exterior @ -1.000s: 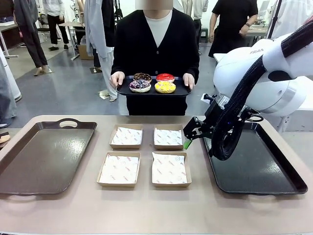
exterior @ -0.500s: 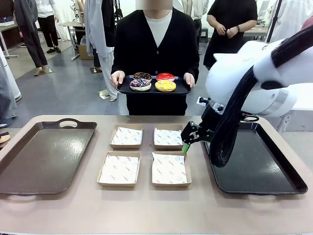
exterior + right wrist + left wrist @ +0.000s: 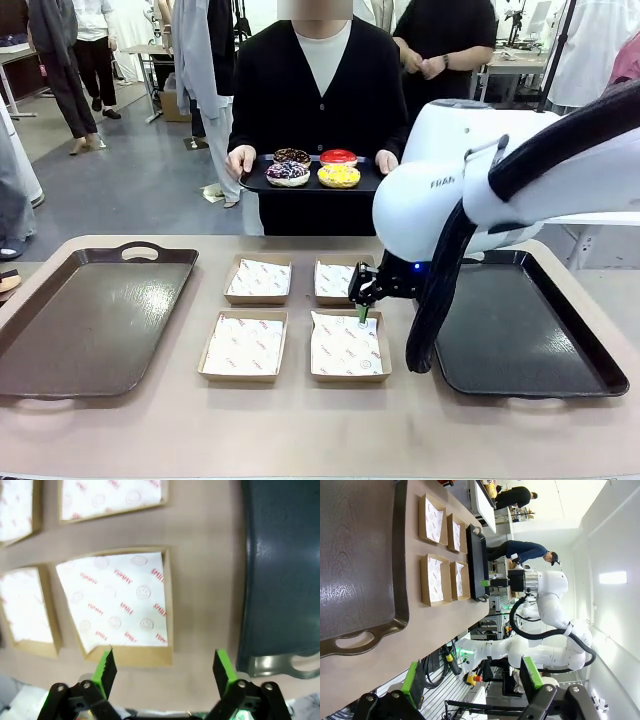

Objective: Individually package the donuts and arrange them on the tray.
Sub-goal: Pick up one Paper togo box.

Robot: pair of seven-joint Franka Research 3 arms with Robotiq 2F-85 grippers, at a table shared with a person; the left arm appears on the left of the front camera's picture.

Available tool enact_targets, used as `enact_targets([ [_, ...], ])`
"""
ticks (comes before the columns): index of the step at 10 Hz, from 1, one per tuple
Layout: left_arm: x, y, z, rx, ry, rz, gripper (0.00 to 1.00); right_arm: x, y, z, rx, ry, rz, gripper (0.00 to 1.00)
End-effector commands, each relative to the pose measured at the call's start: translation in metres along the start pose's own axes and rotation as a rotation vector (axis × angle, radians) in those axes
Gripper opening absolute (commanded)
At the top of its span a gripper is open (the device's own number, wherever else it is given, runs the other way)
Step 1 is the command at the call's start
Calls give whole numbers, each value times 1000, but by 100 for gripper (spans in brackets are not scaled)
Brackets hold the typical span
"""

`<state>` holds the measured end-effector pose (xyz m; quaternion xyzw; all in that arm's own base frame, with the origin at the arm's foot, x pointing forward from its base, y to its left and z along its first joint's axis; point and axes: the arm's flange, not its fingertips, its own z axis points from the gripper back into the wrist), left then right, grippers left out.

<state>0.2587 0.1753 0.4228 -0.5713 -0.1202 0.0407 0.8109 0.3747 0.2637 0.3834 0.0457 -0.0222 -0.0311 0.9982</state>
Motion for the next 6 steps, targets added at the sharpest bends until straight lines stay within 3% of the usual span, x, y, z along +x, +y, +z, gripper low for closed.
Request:
enact_targets([
  [1,0,-1,1,-8,-8,4,100,16,13,-18,-49,-24,-79,100],
  [6,0,-1,1,-8,-8,4,100,21,1,-64,-42,-2,-71,100],
])
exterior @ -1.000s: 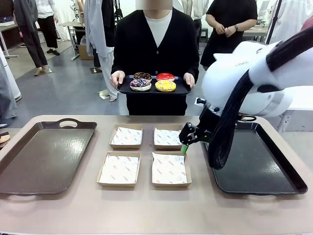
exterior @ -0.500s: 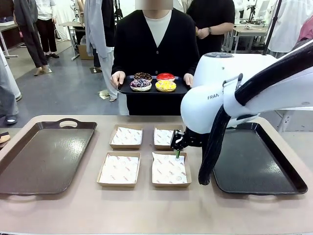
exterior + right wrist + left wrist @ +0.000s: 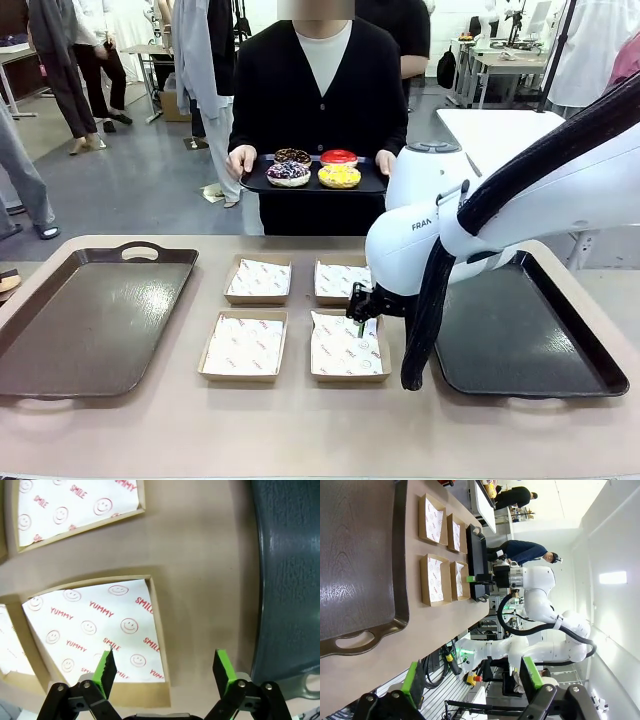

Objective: Individually package the donuts and arrange them on the tray.
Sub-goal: Pick up one Paper togo box.

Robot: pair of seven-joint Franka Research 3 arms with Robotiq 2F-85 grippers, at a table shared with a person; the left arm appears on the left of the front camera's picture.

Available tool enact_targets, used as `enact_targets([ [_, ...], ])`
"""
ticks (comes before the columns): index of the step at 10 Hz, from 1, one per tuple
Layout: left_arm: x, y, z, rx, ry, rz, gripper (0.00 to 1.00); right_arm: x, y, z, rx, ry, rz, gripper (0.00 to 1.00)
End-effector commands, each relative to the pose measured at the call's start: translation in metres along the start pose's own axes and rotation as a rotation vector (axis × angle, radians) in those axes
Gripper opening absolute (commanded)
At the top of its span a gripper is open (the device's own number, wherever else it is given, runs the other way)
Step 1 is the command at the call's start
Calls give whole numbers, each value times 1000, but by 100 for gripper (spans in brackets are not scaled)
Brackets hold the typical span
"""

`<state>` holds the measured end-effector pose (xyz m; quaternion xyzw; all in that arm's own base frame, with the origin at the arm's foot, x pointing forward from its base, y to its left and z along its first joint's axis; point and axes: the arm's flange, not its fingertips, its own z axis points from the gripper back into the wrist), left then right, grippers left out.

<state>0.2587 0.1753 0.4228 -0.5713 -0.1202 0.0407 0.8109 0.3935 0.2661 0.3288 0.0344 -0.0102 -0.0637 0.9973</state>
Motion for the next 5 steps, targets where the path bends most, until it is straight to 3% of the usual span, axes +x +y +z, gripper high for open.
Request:
enact_targets([
  [1,0,-1,1,-8,-8,3,100,5,2,-15,-24,-14,-4,100],
  [2,0,-1,1,-8,-8,3,100,5,3,-18,-22,-21,20,100],
  [3,0,-1,1,-8,-8,3,100,6,2,-17,-17,-27,37,41],
  [4,0,-1,1,-8,-8,3,100,4,3,-16,-13,-25,42,41],
  [5,0,-1,1,-8,-8,3,100,2,4,-16,-13,-22,48,0],
])
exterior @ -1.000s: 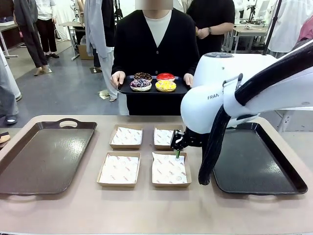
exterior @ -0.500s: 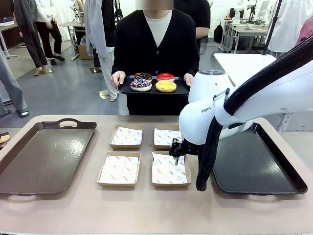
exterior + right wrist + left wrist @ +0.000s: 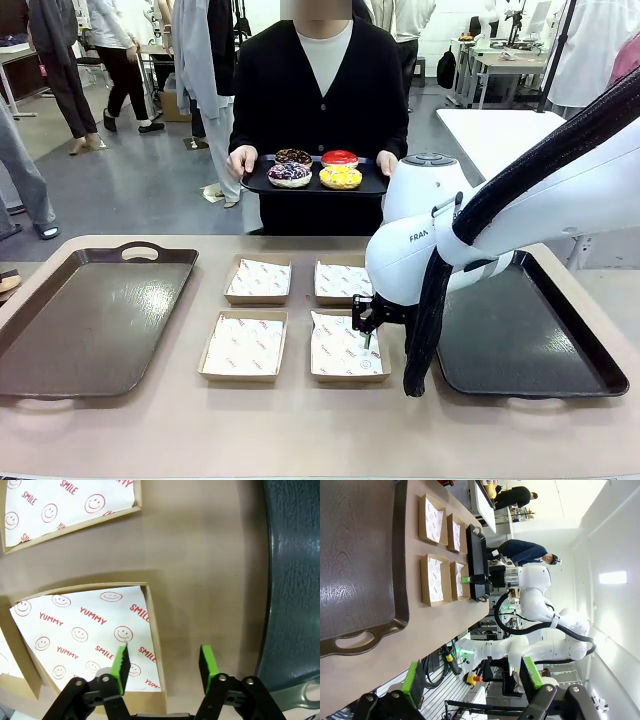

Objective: Individually package the donuts and arrange them on the tray.
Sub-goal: Pick up one Paper togo box.

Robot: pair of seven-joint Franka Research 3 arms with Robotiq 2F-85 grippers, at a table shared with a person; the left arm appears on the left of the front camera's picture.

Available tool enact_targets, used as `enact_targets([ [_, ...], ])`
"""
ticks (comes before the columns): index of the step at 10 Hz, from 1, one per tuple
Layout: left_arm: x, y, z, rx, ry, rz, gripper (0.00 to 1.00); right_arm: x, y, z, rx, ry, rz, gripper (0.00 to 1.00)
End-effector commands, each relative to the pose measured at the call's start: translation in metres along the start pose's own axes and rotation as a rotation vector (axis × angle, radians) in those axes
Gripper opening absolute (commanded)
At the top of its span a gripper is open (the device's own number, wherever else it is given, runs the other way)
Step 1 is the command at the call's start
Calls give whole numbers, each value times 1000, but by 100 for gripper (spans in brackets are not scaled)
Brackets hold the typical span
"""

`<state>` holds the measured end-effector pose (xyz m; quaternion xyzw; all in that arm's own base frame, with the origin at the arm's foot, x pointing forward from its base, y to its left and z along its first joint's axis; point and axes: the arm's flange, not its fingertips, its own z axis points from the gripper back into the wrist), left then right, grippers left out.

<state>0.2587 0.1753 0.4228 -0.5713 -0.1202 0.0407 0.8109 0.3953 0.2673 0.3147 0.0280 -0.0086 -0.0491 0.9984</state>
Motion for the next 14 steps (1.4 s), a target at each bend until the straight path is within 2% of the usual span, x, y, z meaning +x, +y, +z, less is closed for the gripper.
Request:
enact_targets([
  [1,0,-1,1,-8,-8,3,100,1,3,-1,-1,-28,20,0],
  [2,0,-1,1,-8,-8,3,100,2,3,-1,-4,-27,17,0],
  [3,0,-1,1,-8,-8,3,100,2,3,0,-7,-25,22,13],
  [4,0,-1,1,-8,-8,3,100,2,3,0,-8,-22,25,2],
  [5,0,-1,1,-8,-8,3,100,2,3,0,-8,-21,26,0],
  [10,0,-1,1,-8,-8,3,100,-1,5,4,0,-5,44,0],
  [11,0,-1,1,-8,-8,3,100,-8,7,16,4,17,84,0],
  [14,0,-1,1,-8,-8,3,100,-22,17,95,-34,-28,173,0],
])
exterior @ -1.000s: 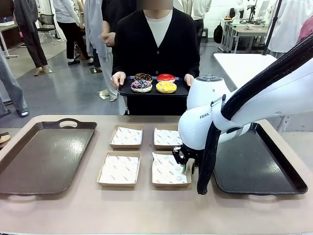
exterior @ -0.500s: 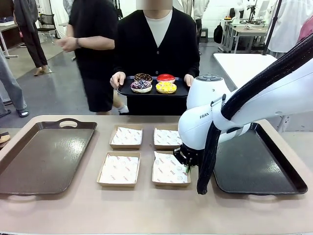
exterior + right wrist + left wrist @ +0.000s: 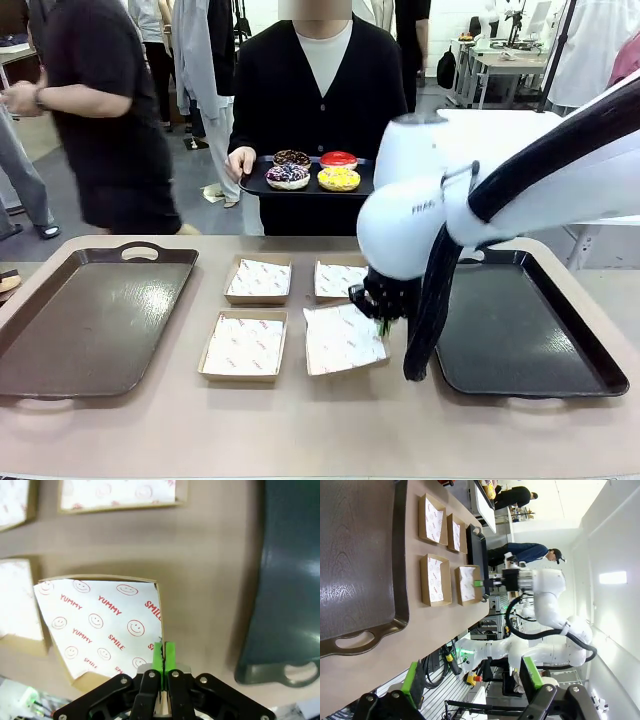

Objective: Individually package the donuts and arrange them on the tray.
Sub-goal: Pick up one Paper togo box.

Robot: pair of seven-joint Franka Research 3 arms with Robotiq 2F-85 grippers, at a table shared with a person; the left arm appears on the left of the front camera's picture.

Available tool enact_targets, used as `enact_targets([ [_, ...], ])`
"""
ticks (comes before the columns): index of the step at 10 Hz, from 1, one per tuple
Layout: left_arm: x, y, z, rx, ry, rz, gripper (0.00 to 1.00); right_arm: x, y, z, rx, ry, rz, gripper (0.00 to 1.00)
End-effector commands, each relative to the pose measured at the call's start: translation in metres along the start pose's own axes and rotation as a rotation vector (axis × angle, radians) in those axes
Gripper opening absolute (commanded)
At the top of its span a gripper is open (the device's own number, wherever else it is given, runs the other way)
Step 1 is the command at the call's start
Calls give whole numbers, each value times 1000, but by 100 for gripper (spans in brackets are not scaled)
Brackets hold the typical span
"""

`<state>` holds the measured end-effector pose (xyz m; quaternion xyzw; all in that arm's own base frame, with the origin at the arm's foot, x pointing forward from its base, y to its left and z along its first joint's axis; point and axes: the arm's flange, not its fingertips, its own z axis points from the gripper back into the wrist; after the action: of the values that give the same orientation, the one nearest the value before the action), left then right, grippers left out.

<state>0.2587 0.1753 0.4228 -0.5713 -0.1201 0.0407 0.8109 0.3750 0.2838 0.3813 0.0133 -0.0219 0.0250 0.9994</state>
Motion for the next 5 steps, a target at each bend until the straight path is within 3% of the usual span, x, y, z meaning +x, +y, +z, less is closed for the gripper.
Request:
enact_targets([
  [1,0,-2,1,-8,-8,3,100,0,0,54,-25,-3,40,0],
  [5,0,-2,1,-8,-8,3,100,38,7,145,-36,21,26,0],
])
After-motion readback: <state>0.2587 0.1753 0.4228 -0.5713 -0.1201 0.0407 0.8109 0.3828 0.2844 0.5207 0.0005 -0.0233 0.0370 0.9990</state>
